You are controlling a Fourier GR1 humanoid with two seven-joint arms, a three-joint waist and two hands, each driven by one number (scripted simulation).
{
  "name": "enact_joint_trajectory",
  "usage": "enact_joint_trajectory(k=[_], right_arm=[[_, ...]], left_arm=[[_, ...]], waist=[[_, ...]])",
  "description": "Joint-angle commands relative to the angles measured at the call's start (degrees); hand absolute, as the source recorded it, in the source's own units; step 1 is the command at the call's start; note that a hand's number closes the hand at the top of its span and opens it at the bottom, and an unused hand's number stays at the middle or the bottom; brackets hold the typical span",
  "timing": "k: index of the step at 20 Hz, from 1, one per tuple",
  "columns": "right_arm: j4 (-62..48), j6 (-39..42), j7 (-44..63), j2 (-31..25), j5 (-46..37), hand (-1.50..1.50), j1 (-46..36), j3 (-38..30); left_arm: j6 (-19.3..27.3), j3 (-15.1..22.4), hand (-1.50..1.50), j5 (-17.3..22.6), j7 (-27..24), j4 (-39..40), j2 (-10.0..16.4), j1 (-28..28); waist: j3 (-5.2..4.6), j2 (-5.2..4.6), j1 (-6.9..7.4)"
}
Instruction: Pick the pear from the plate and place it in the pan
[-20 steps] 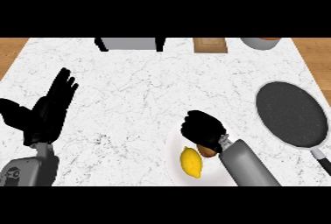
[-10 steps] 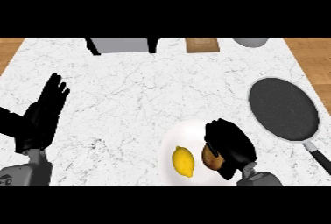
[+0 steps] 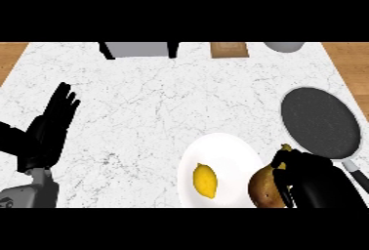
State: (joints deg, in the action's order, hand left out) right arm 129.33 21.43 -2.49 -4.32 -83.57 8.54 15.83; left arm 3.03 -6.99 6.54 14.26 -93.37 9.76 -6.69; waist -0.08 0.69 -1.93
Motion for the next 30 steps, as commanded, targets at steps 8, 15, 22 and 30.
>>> enact_joint_trajectory(k=[8,15,22,30], right_arm=[[6.1,10.7,5.4,3.1,8.4,1.5,-10.9,-15.8],[-5.0,6.8,0.1,-1.7,19.4,1.5,-18.5,-35.0],[-29.4,-2.7,-9.0,-11.3,26.4,1.5,-26.5,-47.0],[-55.8,-14.0,-23.0,-17.8,27.7,1.5,-30.5,-46.9]], left_arm=[[-0.2,0.5,0.0,-0.4,-0.4,3.5,-0.8,-4.6],[-0.7,1.5,0.0,-1.6,-2.8,3.0,-1.8,-1.2],[-0.9,-0.8,0.0,-0.2,-2.0,5.0,-0.6,-4.2],[-1.1,0.3,0.0,-1.6,-3.9,4.1,-1.3,-1.8]], waist=[[0.08,-0.79,1.94],[0.11,-0.77,1.95],[0.12,-0.97,2.39],[0.12,-0.92,2.68]])
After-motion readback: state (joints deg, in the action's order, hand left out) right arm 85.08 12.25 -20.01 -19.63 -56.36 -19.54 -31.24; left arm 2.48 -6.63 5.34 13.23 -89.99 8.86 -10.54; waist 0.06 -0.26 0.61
